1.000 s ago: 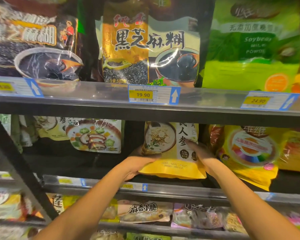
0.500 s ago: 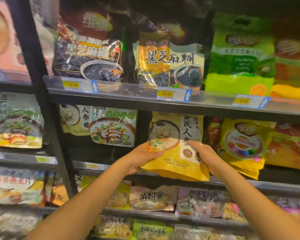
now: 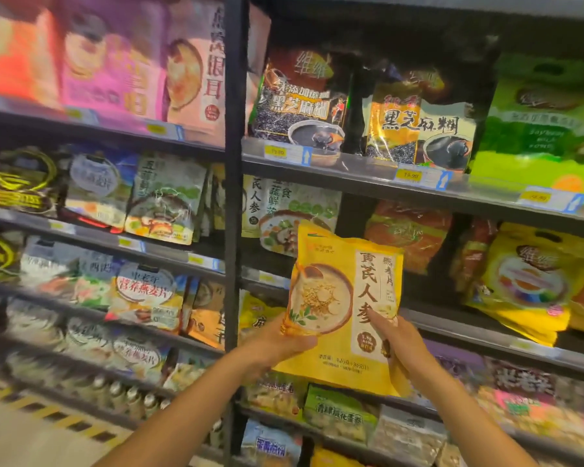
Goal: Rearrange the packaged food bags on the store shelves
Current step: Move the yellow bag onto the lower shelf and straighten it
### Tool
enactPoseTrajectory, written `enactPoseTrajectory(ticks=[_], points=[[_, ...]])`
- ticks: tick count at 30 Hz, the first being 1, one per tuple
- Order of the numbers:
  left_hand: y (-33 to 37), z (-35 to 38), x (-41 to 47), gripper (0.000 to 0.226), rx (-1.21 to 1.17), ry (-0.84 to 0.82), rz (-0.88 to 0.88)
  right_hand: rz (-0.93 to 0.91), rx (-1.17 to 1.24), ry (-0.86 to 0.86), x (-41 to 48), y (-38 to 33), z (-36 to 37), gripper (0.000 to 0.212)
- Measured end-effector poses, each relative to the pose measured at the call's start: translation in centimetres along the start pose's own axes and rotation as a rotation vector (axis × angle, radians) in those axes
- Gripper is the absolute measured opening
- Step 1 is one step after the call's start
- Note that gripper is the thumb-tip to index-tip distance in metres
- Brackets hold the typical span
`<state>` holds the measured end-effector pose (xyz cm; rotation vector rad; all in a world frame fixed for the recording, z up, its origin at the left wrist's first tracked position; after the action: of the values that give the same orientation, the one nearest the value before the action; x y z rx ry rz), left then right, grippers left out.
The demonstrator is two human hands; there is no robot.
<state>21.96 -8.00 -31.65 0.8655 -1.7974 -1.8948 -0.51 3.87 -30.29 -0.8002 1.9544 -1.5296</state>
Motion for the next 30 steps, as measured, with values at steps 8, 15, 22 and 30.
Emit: enactPoseTrajectory(ticks=[8, 15, 22, 30], points=[[-5.7, -9.4, -9.8, 0.061, -0.094, 0.180, -0.043, -0.118, 0.023, -0.132, -8.5, -0.9, 11.3, 0.030], [-7.9, -17.1, -16.9, 0.052, -0.090, 0.377, -0.034, -0.112, 0.061, -0.311, -11.3, -2.0, 21.3, 0.022], [-9.5, -26.0, -20.0, 0.068, -0.205, 0.539, -0.043, -0.130, 0.074, -0.470, -11.5, -3.8, 31.8, 0.034], [-8.3, -36.9, -19.1, 0.058, -0.269, 0.697, 0.001, -0.134, 0.103, -0.592, -7.6, -5.7, 44.2, 0.031]])
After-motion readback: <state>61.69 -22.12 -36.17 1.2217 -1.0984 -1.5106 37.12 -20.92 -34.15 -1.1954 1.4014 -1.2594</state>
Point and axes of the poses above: each hand's wrist, its own x-axis towards the middle knuckle, its own z-axis out of the palm, y = z × x, the point moved 8 cm from there along x, towards the middle knuckle, and after that the axes turned 7 degrees about y, right-handed, at the moved point
